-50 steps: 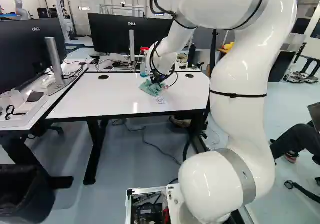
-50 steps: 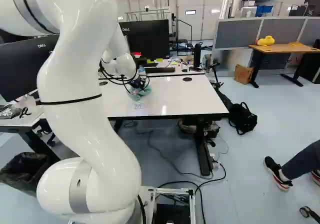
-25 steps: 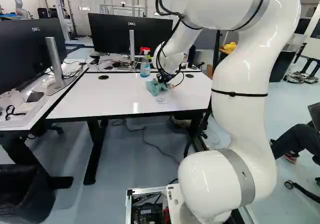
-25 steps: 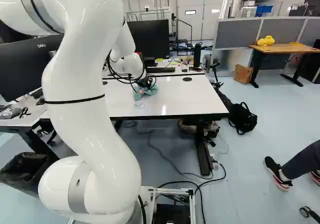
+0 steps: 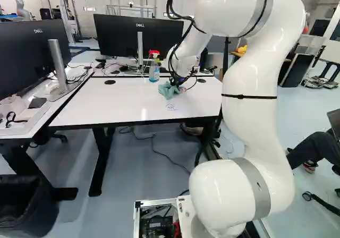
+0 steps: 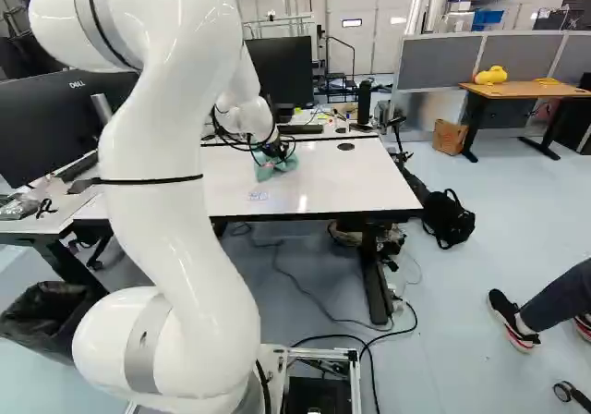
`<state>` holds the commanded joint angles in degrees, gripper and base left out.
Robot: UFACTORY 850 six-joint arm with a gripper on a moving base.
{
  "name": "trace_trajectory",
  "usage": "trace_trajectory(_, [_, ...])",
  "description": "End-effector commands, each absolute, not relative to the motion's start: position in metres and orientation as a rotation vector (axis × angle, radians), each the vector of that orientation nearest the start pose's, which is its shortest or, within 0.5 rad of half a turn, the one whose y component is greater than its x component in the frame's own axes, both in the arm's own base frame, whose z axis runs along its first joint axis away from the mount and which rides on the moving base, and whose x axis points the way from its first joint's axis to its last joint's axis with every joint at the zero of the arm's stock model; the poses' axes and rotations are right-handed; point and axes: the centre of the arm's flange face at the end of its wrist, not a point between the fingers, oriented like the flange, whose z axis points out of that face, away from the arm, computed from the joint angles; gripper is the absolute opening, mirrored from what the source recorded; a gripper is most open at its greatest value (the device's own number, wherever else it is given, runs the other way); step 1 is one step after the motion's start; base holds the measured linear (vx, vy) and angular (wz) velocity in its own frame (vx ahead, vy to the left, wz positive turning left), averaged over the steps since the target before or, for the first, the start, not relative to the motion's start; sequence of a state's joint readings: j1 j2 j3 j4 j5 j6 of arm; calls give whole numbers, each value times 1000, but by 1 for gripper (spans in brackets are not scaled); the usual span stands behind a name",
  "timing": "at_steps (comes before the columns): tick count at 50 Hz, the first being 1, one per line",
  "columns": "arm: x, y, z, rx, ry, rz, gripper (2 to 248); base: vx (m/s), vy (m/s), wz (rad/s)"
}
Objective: Clean the table with the green towel
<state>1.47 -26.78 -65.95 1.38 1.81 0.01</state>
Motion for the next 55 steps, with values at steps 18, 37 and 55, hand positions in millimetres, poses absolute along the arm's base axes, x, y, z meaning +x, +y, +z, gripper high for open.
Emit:
trace_trajectory(18, [648,35,406,-2906,-42,-1120,35,0,0,0])
trace_trajectory(37, [642,64,406,-2891,-107,-1109,35,0,0,0])
trace_trajectory(55, [610,68,409,-2900,-126,-1075,35,0,0,0])
